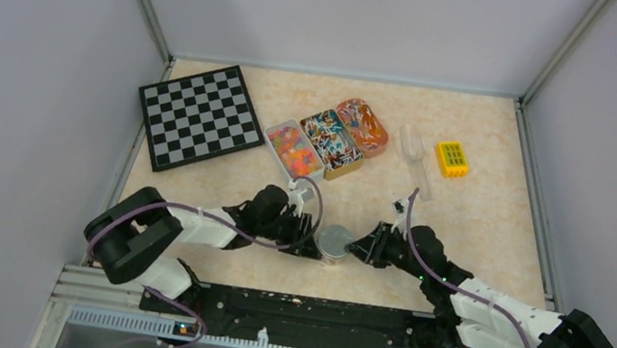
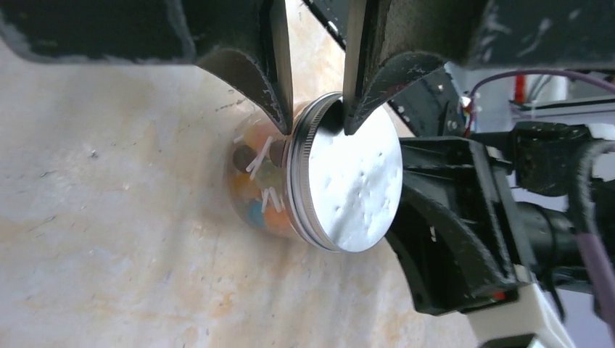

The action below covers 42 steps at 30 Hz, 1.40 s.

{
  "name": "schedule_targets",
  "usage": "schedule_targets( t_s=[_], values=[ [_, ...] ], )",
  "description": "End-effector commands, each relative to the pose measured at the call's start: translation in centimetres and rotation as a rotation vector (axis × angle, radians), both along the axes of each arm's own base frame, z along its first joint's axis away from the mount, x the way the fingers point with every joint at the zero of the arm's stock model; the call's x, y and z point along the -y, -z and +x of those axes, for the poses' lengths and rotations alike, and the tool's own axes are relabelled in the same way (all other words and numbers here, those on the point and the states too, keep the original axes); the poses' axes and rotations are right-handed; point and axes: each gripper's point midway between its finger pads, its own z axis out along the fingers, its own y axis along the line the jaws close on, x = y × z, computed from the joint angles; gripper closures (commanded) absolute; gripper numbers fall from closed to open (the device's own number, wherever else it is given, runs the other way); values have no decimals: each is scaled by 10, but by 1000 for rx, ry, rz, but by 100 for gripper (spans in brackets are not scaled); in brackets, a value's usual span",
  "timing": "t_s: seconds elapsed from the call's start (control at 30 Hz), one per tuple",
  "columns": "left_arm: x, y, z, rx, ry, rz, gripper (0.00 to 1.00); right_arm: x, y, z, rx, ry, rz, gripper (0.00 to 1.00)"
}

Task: Pack the candies
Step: Close the bottle lid on the packing bottle.

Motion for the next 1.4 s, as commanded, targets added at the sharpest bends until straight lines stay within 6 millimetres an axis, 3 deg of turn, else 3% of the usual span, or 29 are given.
schedule_targets(
  t_s=[0.0, 0.1, 0.33, 0.4, 0.57, 0.77, 0.97, 1.07, 1.23, 1.37],
  values=[
    [-6, -31, 34, 153, -79, 6, 51, 19, 18, 3, 21, -3, -205, 75],
    [-11, -46, 38, 164, -109, -8, 41, 13, 2, 10, 59, -24, -217, 65],
    [-5, -82, 42, 218, -90, -93, 36, 4, -36, 17, 102, -50, -200, 55],
    [0, -86, 43, 221, -65, -98, 35, 0, -47, 16, 107, -74, -195, 57],
    [6, -81, 45, 212, -36, -97, 39, -10, -66, 9, 108, -126, -139, 73],
    [7, -65, 45, 185, -23, -74, 52, -26, -69, 0, 90, -186, -26, 90],
    [4, -46, 44, 159, -25, -34, 61, -24, -31, -5, 7, -181, -51, 93],
    [4, -48, 45, 167, -30, -40, 61, -20, -23, -5, -3, -169, -77, 93],
    [6, -74, 57, 232, -49, -42, 59, -17, -50, 7, 70, -150, -121, 91],
    [5, -119, 77, 353, -91, -34, 44, -8, -89, 18, 170, -124, -177, 77]
  ],
)
